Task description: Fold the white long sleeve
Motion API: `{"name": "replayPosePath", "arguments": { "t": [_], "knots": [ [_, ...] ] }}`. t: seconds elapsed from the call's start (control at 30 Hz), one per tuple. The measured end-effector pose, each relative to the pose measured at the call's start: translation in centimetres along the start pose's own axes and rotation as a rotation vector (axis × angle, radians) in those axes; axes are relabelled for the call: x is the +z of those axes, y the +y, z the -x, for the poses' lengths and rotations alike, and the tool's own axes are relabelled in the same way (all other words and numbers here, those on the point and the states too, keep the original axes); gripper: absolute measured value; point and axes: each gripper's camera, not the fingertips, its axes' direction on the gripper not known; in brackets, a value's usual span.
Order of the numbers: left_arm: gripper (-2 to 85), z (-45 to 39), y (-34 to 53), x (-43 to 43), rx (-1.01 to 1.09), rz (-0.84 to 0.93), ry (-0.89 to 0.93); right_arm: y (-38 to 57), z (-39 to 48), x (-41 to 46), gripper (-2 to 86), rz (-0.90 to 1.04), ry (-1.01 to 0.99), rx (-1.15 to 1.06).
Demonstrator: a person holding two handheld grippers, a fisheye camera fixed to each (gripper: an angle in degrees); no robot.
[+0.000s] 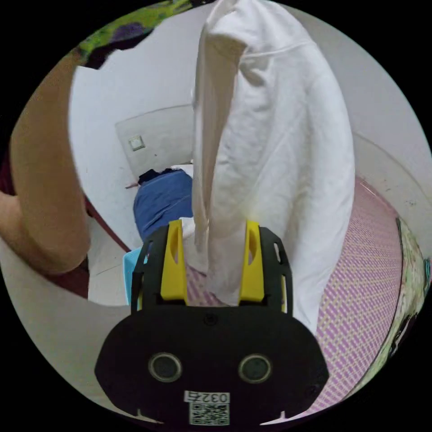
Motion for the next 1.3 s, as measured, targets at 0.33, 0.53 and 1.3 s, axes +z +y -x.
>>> {"name": "replayPosePath", "arguments": {
  "t": [0.33,0.53,1.3],
  "knots": [
    [-0.9,3.7,-1.2,-6.9,-0.145,-0.115,0.036,-2.4,-1.4,8.7,15.6,0.067,0.158,0.171],
    [-0.9,2.1,-2.6,-10.4,0.042,-0.226,0.241,-4.2,0.3,13.9,7.6,0.128,0.289,0.125],
    [8.7,37.1,22.5,-38.4,-1.006,0.118,-0.411,6.4,-10.0,8.6,-0.4,0.129,-0.145,0.354]
  ]
}}
